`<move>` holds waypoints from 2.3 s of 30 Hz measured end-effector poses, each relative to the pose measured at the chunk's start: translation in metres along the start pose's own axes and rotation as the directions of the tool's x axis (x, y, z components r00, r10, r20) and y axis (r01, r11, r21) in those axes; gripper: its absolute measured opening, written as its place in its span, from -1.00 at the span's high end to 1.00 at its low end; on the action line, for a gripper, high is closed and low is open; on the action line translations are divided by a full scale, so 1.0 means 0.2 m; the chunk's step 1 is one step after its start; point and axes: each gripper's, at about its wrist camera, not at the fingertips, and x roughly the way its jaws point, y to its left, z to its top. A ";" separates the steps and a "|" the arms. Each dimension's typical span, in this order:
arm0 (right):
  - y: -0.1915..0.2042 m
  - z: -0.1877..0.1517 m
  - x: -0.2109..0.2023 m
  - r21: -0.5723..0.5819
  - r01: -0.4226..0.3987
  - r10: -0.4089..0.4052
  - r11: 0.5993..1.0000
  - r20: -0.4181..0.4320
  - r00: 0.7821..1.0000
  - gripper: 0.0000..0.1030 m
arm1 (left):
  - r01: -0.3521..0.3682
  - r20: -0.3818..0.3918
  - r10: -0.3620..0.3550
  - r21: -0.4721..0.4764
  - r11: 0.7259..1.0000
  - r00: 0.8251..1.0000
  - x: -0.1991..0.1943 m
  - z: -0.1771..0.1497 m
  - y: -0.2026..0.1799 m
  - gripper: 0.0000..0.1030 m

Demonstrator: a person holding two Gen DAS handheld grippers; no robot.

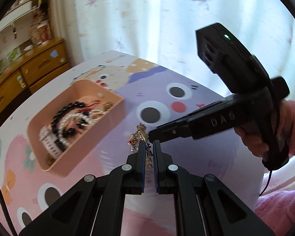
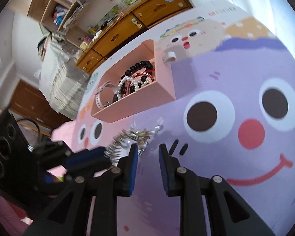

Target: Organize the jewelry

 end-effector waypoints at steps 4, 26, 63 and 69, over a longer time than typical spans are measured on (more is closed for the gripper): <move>-0.05 -0.02 -0.04 0.067 -0.082 0.083 0.994 -0.001 0.997 0.41 | 0.003 -0.013 -0.003 0.006 1.000 1.000 0.03 0.00 -0.04 0.90; 0.00 -0.01 0.00 -0.016 0.008 -0.008 1.000 -0.026 1.000 0.18 | -0.121 -0.176 0.104 -0.088 0.989 0.979 0.19 -0.05 0.10 0.25; -0.01 -0.06 -0.11 0.018 0.036 -0.038 0.999 0.097 0.995 0.19 | -0.168 -0.021 0.167 -0.032 0.985 0.986 -0.22 0.25 0.18 0.55; 0.01 -0.10 -0.09 0.003 0.083 -0.082 0.997 0.115 0.990 0.19 | -0.226 0.033 0.226 0.023 0.974 0.974 -0.34 0.40 0.21 0.55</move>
